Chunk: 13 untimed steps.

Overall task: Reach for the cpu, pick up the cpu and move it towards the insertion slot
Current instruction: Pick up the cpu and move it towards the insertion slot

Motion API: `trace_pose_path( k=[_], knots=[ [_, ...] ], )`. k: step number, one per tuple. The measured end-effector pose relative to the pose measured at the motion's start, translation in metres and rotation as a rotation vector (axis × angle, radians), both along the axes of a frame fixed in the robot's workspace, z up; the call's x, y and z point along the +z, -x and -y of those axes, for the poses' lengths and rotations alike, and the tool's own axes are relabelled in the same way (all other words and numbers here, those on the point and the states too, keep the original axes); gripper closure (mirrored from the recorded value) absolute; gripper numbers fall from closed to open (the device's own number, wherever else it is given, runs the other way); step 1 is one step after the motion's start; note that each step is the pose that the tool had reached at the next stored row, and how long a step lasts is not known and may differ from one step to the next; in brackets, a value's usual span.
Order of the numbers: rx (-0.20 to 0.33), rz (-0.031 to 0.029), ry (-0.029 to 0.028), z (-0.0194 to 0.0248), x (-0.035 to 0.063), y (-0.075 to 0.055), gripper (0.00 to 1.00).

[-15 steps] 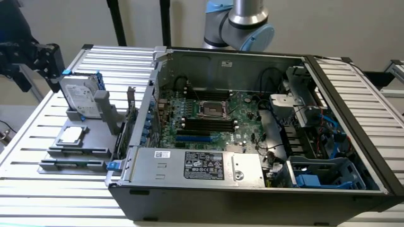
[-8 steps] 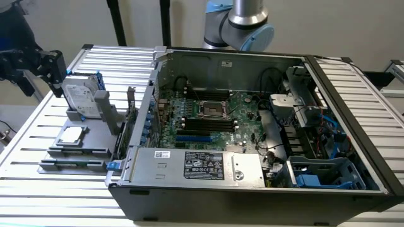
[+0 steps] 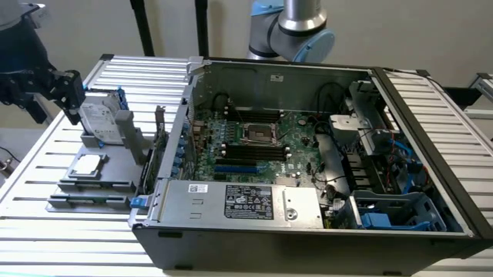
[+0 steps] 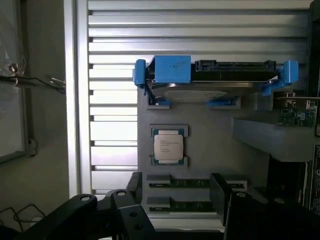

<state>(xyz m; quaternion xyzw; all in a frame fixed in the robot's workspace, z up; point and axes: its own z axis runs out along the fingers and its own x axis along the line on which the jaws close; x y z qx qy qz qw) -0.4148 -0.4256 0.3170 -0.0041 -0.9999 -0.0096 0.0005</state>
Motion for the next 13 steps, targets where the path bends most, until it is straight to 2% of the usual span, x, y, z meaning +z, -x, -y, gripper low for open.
trace_pose_path(
  k=[13],
  knots=[
    [0.0, -0.0001, 0.0, 0.0, -0.0237, 0.0, 0.35]
  ],
)
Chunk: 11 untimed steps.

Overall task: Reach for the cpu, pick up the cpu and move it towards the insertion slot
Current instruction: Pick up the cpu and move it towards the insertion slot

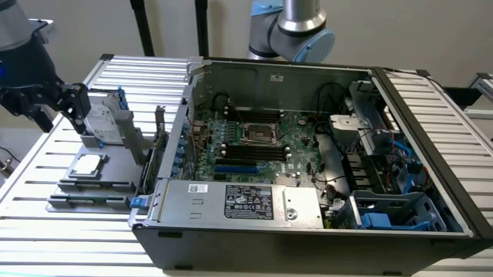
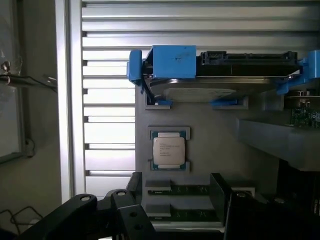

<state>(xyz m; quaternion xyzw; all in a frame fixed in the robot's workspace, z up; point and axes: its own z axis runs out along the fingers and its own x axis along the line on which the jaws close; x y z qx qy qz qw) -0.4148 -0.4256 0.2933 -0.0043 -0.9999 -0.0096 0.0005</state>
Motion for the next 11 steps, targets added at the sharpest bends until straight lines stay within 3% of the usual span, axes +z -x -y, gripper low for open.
trace_pose_path(
  k=[11],
  knots=[
    [0.0, 0.0001, 0.0, 0.0, -0.02, 0.0, 0.35]
  ],
)
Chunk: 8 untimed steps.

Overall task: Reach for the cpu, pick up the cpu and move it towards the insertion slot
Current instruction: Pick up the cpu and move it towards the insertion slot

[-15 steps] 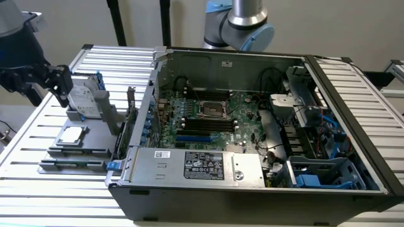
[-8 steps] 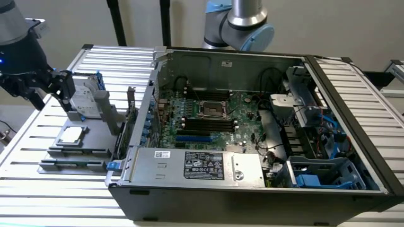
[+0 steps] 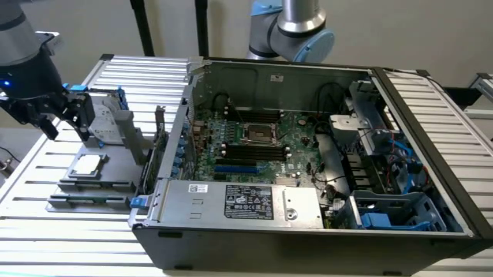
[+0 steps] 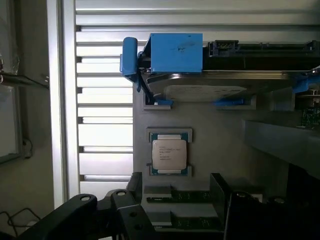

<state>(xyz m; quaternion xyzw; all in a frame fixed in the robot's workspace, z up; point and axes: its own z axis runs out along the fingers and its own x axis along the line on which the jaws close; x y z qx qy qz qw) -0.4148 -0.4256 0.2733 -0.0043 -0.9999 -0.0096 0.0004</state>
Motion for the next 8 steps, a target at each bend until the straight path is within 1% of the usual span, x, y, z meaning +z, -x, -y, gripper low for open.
trace_pose_path(
  k=[8],
  knots=[
    [0.0, 0.0, 0.0, 0.0, -0.0145, 0.0, 0.35]
  ],
)
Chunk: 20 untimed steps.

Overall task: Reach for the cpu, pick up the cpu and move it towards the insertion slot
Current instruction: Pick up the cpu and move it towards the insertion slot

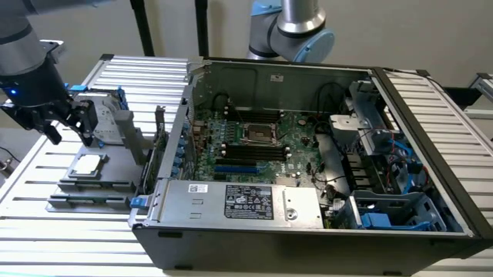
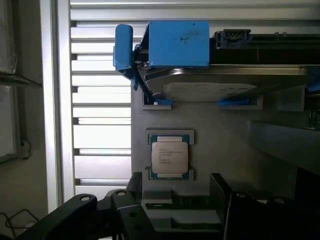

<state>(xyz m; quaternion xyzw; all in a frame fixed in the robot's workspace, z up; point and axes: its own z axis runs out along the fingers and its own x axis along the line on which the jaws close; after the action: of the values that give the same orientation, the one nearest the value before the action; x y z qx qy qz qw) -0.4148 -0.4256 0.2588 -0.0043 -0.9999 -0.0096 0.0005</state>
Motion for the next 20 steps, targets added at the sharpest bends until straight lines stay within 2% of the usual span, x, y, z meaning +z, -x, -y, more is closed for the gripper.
trace_pose_path(
  k=[20],
  knots=[
    [0.0, -0.0001, 0.0001, 0.0, -0.0363, 0.0, 0.35]
  ],
)
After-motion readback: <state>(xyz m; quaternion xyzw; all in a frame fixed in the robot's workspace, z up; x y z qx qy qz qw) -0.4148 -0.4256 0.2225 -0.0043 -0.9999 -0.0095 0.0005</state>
